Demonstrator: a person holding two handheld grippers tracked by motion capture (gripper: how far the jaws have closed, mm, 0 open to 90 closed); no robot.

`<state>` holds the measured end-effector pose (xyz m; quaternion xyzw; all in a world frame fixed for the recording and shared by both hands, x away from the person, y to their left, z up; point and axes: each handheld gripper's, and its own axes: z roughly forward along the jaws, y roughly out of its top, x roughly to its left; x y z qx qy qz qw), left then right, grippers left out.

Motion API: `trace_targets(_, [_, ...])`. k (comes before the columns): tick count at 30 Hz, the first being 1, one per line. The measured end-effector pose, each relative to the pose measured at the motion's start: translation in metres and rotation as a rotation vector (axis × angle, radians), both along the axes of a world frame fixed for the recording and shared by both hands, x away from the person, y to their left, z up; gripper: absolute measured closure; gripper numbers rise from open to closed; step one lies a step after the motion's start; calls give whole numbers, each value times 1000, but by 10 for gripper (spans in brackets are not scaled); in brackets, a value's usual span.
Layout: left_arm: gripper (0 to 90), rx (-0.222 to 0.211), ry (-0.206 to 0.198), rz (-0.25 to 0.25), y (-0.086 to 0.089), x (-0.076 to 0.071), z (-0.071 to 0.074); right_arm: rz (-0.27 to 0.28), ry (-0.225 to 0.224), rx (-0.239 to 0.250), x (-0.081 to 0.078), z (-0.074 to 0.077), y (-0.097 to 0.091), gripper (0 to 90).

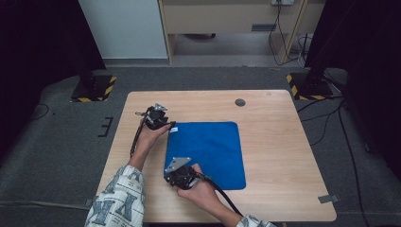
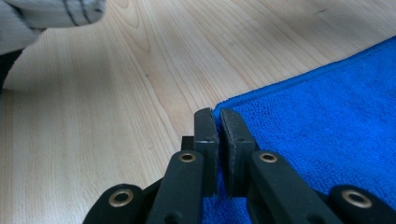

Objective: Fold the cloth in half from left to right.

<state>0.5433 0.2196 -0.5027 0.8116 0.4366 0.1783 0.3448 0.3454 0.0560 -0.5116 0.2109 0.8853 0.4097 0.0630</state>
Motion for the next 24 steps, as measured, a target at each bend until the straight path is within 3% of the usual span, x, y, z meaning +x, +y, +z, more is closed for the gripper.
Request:
trace_targets(5, [569,24,-1,11,0,4,-7,-4,0,8,-2,-2,2,863])
trace_targets(8, [585,4,17,15,2,6,-12,6,-21,-3,-4,-2,3,862])
trace_targets(13, [618,15,29,14,2,8,-17,4,-19,-2,-6,-3,2,862])
trace_targets(15, [625,34,27,20,1,9,-19,2,-15,-2,-6,-4,2,862])
trace_targets(19, [710,17,41,11,2,10,-22,3,-21,-2,-7,-4,3,863])
trace_targets(24, [885,-11,51,-2,1,10,-20,1,-20,2,-6,-3,1,864])
